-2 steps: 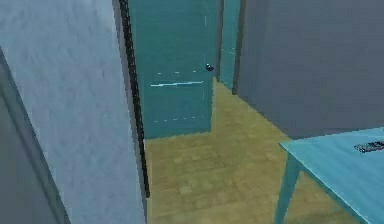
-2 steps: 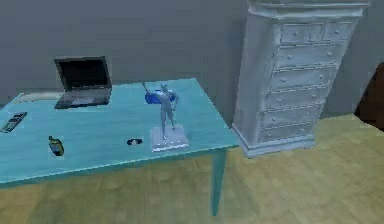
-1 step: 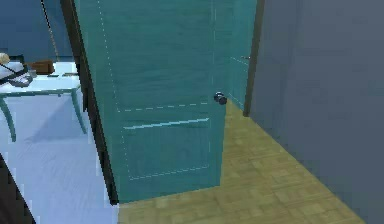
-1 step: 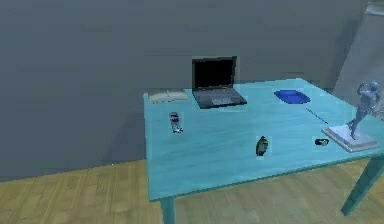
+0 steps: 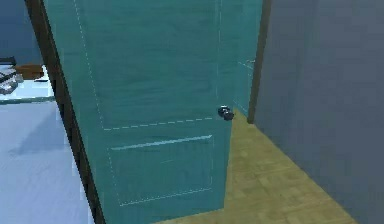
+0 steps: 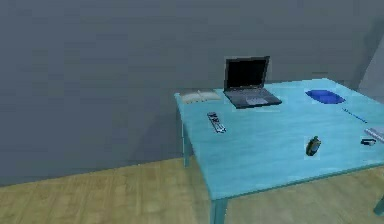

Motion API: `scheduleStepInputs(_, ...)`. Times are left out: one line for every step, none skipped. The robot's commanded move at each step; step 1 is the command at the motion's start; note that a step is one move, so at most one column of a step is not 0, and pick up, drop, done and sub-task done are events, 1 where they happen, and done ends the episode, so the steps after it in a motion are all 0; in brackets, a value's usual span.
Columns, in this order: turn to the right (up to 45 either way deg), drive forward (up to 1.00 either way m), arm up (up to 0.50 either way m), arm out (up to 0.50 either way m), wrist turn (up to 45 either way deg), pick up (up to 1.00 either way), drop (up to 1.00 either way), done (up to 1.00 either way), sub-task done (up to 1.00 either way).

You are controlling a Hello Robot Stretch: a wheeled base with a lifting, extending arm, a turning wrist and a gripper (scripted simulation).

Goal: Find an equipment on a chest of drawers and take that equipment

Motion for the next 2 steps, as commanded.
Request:
scheduleStepInputs(12.0, 0.0, 0.0, 0.0, 0.0, 0.0, 0.0, 0.0, 0.0)
scheduleStepInputs(0.0, 0.3, 0.0, 0.0, 0.0, 0.0, 0.0, 0.0, 0.0)
